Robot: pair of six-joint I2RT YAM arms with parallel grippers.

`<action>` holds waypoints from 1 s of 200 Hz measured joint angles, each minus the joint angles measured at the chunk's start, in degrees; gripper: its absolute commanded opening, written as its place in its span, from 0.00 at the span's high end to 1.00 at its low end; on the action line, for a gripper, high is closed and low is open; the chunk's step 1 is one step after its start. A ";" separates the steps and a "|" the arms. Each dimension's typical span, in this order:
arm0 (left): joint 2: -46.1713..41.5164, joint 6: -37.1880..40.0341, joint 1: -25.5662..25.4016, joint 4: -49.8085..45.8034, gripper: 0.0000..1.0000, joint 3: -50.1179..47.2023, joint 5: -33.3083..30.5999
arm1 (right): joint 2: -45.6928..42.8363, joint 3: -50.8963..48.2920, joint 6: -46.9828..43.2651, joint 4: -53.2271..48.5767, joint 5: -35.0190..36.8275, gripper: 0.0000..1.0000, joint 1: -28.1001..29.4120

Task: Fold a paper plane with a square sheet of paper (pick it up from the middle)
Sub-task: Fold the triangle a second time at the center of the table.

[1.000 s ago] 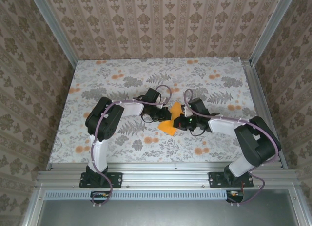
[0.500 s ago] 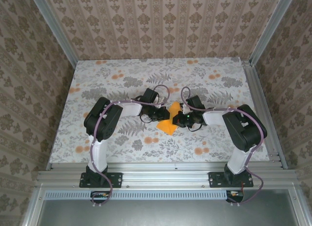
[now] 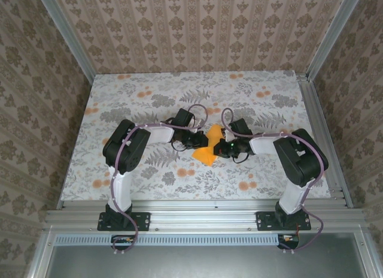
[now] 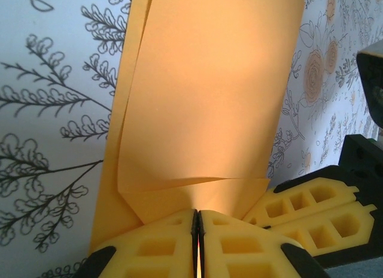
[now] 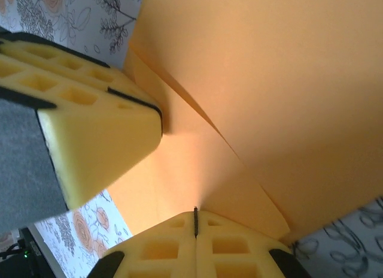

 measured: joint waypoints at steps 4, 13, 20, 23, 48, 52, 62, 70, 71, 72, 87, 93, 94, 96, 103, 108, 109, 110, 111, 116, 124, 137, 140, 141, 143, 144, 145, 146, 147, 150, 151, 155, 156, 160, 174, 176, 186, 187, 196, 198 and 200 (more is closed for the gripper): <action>0.00 0.00 0.00 0.00 0.87 0.02 0.02 | -0.48 -0.44 0.24 -0.04 0.00 1.00 0.02; 0.00 0.00 0.00 -0.02 0.88 0.02 0.00 | -1.42 -1.29 0.83 -0.15 0.07 1.00 0.35; 0.00 0.00 0.02 -0.02 0.88 0.02 0.00 | -2.21 -1.81 1.25 -0.15 0.09 1.00 0.59; 0.00 0.00 0.02 -0.02 0.88 0.02 0.00 | -2.49 -1.99 1.36 -0.15 0.07 1.00 0.70; 0.00 0.00 0.11 -0.13 0.88 0.07 0.00 | -4.57 -2.47 3.80 1.01 -0.15 1.00 2.62; 0.00 0.00 0.11 -0.13 0.88 0.07 -0.02 | -4.76 -2.47 4.15 1.49 -0.15 1.00 2.95; 0.00 0.00 0.11 -0.15 0.88 0.07 -0.02 | -4.98 -2.47 4.90 2.40 -0.17 1.00 3.76; 0.00 0.00 0.11 -0.15 0.88 0.09 -0.02 | -4.96 -2.47 5.49 3.10 -0.17 1.00 4.37; 0.00 0.00 0.11 -0.15 0.87 0.09 -0.02 | -4.96 -2.47 5.57 3.19 -0.17 1.00 4.46; 0.00 0.00 0.11 -0.17 0.88 0.09 -0.02 | -4.96 -2.47 5.64 3.23 -0.17 1.00 4.61; 0.00 0.00 0.11 -0.20 0.88 0.11 -0.02 | -4.87 -2.43 6.21 3.85 -0.17 1.00 5.95; 0.00 0.02 0.11 -0.20 0.88 0.11 -0.02 | -4.68 -2.29 6.40 4.07 -0.20 1.00 6.34; 0.00 0.02 0.11 -0.22 0.88 0.11 -0.02 | -4.66 -2.27 6.47 4.07 -0.22 1.00 6.38; 0.00 0.02 0.11 -0.22 0.88 0.11 -0.02 | -4.57 -2.21 6.58 4.15 -0.22 1.00 6.54; 0.00 0.02 0.11 -0.22 0.88 0.11 -0.02 | -4.00 -1.95 6.69 4.42 -0.31 1.00 6.86; 0.00 0.02 0.11 -0.22 0.88 0.11 -0.02 | -3.54 -1.70 6.82 4.52 -0.35 1.00 7.10; 0.00 0.04 0.11 -0.22 0.88 0.11 -0.04 | -3.48 -1.66 6.84 4.52 -0.35 1.00 7.13; 0.00 0.04 0.11 -0.22 0.88 0.11 -0.02 | -3.30 -1.60 6.84 4.55 -0.35 1.00 7.17; 0.00 0.02 0.11 -0.22 0.88 0.11 -0.04 | -3.21 -1.57 6.84 4.55 -0.37 1.00 7.19; 0.00 0.04 0.11 -0.22 0.87 0.11 -0.02 | -2.71 -1.40 6.86 4.63 -0.35 1.00 7.28; 0.00 0.07 0.11 -0.24 0.88 0.11 -0.02 | -1.95 -1.27 6.84 4.63 -0.35 1.00 7.26; 0.00 0.26 0.11 -0.31 0.87 0.11 -0.02 | -1.01 -1.25 6.84 4.55 -0.33 1.00 7.26; 0.00 0.28 0.11 -0.35 0.88 0.13 -0.04 | -0.81 -1.25 6.84 4.55 -0.31 1.00 7.23; 0.00 0.28 0.11 -0.35 0.87 0.13 -0.02 | -0.72 -1.25 6.84 4.55 -0.31 1.00 7.23; 0.00 0.33 0.11 -0.35 0.88 0.13 -0.02 | -0.61 -1.25 6.84 4.55 -0.31 1.00 7.23; 0.00 0.33 0.11 -0.35 0.88 0.13 -0.02 | -0.57 -1.25 6.84 4.57 -0.31 1.00 7.23; 0.00 0.37 0.11 -0.37 0.87 0.15 -0.02 | -0.52 -1.25 6.84 4.57 -0.31 1.00 7.23; 0.00 0.39 0.11 -0.37 0.87 0.15 -0.02 | -0.46 -1.25 6.84 4.55 -0.31 1.00 7.23; 0.00 0.42 0.11 -0.37 0.88 0.15 -0.02 | -0.42 -1.25 6.84 4.55 -0.31 1.00 7.23; 0.00 0.44 0.11 -0.39 0.88 0.17 -0.02 | -0.28 -1.25 6.84 4.55 -0.31 1.00 7.23; 0.00 0.46 0.11 -0.39 0.87 0.17 -0.02 | -0.22 -1.25 6.82 4.55 -0.31 1.00 7.26; 0.02 0.46 0.11 -0.39 0.87 0.17 -0.02 | -0.07 -1.25 6.84 4.57 -0.31 1.00 7.23; 0.00 0.46 0.11 -0.39 0.87 0.17 -0.02 | -0.02 -1.25 6.82 4.57 -0.31 1.00 7.26; 0.02 0.48 0.11 -0.42 0.88 0.17 -0.02 | 0.11 -1.27 6.84 4.59 -0.33 1.00 7.26; 0.02 0.66 0.11 -0.61 0.88 0.31 -0.04 | 0.22 -1.68 6.84 5.07 -0.33 1.00 7.26; 0.02 0.66 0.11 -0.66 0.88 0.33 -0.04 | 0.22 -1.73 6.84 5.14 -0.35 1.00 7.26; 0.02 0.87 0.11 -0.85 0.88 0.39 -0.07 | 0.22 -2.21 6.86 5.92 -0.35 1.00 7.26; 0.02 0.87 0.11 -0.87 0.87 0.39 -0.07 | 0.22 -2.29 6.86 6.10 -0.35 1.00 7.26; 0.04 0.96 0.11 -1.03 0.88 0.48 -0.09 | 0.20 -2.75 6.88 6.97 -0.39 1.00 7.26; 0.04 0.98 0.11 -1.07 0.88 0.50 -0.09 | 0.20 -2.89 6.88 7.13 -0.42 1.00 7.26; 0.04 1.03 0.11 -1.07 0.88 0.50 -0.09 | 0.17 -2.99 6.93 7.32 -0.46 1.00 7.26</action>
